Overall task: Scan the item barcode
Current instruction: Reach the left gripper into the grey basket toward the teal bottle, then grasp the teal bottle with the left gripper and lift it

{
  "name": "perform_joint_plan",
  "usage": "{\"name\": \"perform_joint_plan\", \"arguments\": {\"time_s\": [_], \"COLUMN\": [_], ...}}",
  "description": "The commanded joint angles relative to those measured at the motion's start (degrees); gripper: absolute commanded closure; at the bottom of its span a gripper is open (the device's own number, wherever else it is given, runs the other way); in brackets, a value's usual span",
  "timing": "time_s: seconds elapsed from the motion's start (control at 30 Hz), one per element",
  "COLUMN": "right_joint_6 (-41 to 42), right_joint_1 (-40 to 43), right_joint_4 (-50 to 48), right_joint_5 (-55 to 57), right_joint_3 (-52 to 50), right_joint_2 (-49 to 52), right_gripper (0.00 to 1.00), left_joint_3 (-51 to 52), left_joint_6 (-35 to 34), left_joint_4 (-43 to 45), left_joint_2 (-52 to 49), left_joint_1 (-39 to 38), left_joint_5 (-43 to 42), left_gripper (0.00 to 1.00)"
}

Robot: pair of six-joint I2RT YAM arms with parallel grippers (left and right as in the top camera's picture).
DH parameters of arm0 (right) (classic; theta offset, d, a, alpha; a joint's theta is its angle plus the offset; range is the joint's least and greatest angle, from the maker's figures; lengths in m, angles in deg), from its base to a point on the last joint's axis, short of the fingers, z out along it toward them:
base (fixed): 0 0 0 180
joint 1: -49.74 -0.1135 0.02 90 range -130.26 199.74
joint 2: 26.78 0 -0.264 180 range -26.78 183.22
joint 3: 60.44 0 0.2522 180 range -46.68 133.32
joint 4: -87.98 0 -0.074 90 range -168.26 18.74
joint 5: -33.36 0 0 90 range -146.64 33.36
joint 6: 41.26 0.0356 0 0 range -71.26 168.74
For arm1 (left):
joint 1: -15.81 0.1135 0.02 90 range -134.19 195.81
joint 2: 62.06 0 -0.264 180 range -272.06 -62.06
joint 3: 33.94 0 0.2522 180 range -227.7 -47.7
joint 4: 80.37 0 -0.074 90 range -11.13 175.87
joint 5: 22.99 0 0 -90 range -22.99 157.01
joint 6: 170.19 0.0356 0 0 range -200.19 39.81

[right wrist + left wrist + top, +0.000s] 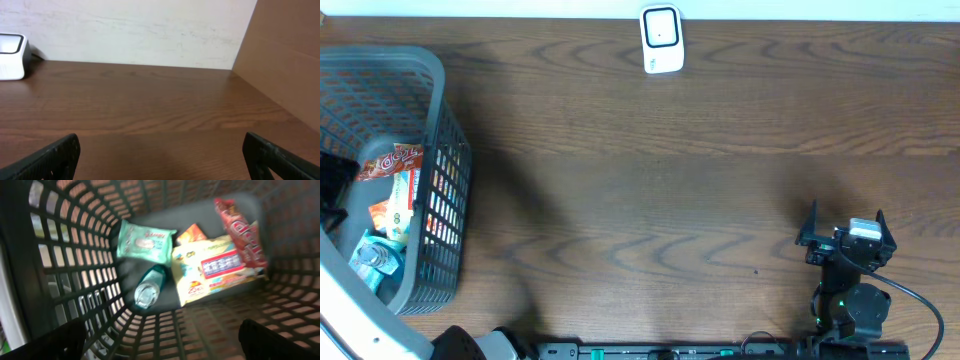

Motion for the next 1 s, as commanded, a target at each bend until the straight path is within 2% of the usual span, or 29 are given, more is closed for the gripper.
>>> {"name": "perform_joint_plan", "arguments": {"time_s": [0.0, 0.2, 0.5, 0.67, 0.97], "right_joint_6": [-0.59, -0.59, -0.59, -0.59, -0.59], "right_joint_1": [-0.28, -0.28, -0.28, -0.28, -0.28], "right_joint_4": [0.24, 0.24, 0.24, 0.24, 0.24], "right_joint_5": [-0.11, -0.11, -0.11, -0.11, -0.11], "right_joint_3": [-0.04, -0.04, -0.04, -0.04, -0.04], "right_joint_2": [-0.11, -0.11, -0.11, -0.11, -0.11], "right_gripper": [0.01, 0.01, 0.01, 0.01, 0.01], "left_joint_3": [4.90, 14.58, 20.59, 26.93, 38.64], "left_joint_6": [-0.66, -0.24, 2.58, 6.49, 6.62], "left_joint_4": [-0.96, 3.80, 9.18, 14.67, 21.62], "left_joint_2": [0.33, 1.16, 1.27, 1.25, 1.25], "left_joint_1": [0.35, 1.38, 5.92, 6.23, 6.23], "left_joint_5": [0.83, 5.03, 5.20, -0.55, -3.89], "left_gripper": [0.02, 0.02, 0.02, 0.02, 0.02]}}
